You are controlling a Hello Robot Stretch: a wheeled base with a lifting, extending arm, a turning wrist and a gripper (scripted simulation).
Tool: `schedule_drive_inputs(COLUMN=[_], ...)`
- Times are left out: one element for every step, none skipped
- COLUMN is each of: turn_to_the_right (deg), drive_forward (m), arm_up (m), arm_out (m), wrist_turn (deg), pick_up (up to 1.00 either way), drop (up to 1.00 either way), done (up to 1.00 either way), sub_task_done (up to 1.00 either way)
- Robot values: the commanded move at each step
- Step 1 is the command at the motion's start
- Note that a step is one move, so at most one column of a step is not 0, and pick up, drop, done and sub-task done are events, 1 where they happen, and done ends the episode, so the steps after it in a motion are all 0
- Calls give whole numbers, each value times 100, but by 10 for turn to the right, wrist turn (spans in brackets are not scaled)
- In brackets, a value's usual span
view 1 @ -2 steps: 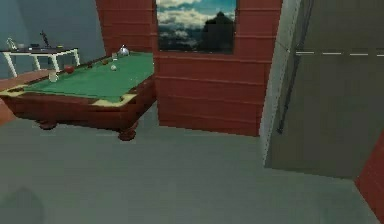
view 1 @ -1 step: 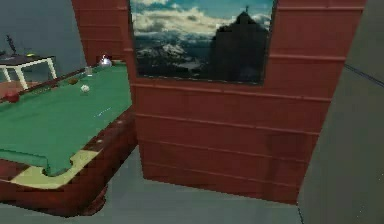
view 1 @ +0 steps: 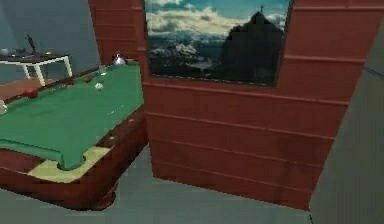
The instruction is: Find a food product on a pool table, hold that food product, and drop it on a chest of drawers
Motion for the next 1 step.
schedule_drive_inputs(turn_to_the_right=[0], drive_forward=[40], arm_up=[0], arm_out=[0], wrist_turn=[0], pick_up=[0], drop=[0], done=[0], sub_task_done=[0])
